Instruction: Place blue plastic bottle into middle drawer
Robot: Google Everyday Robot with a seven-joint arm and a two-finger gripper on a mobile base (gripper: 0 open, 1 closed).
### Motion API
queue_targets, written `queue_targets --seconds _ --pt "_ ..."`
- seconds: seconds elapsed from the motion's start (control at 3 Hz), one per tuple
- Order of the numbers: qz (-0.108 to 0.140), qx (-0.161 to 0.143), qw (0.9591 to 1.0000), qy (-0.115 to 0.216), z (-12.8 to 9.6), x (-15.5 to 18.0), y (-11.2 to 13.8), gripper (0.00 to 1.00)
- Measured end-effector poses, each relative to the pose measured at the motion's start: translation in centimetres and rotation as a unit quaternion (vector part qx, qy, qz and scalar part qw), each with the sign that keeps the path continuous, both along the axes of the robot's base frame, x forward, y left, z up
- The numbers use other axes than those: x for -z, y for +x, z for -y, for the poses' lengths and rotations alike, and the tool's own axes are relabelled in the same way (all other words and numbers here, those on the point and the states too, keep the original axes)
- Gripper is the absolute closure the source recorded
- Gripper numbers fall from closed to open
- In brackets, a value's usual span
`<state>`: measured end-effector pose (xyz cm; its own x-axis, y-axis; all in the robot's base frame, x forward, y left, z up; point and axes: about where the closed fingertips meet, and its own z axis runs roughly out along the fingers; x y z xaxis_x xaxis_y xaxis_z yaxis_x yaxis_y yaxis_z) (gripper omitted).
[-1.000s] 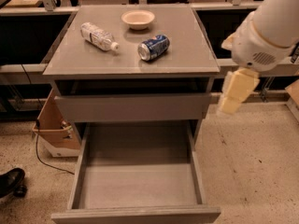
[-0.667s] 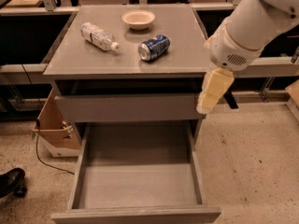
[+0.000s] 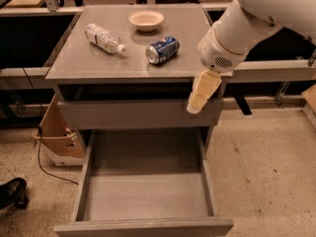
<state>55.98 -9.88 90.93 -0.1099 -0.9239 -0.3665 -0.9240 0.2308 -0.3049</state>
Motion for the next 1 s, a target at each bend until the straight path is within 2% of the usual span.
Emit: queue_targets --seconds 0.33,0.67,1.0 --pt "0.022 0.02 0.9992 0.025 -0.6 0.3 1.8 0.0" --pt "0.051 0.028 0.9971 0.049 -2.3 -0.3 5.5 0.0" --pt "0.079 0.033 0.9928 0.084 -5.4 -1.3 10.6 0.0"
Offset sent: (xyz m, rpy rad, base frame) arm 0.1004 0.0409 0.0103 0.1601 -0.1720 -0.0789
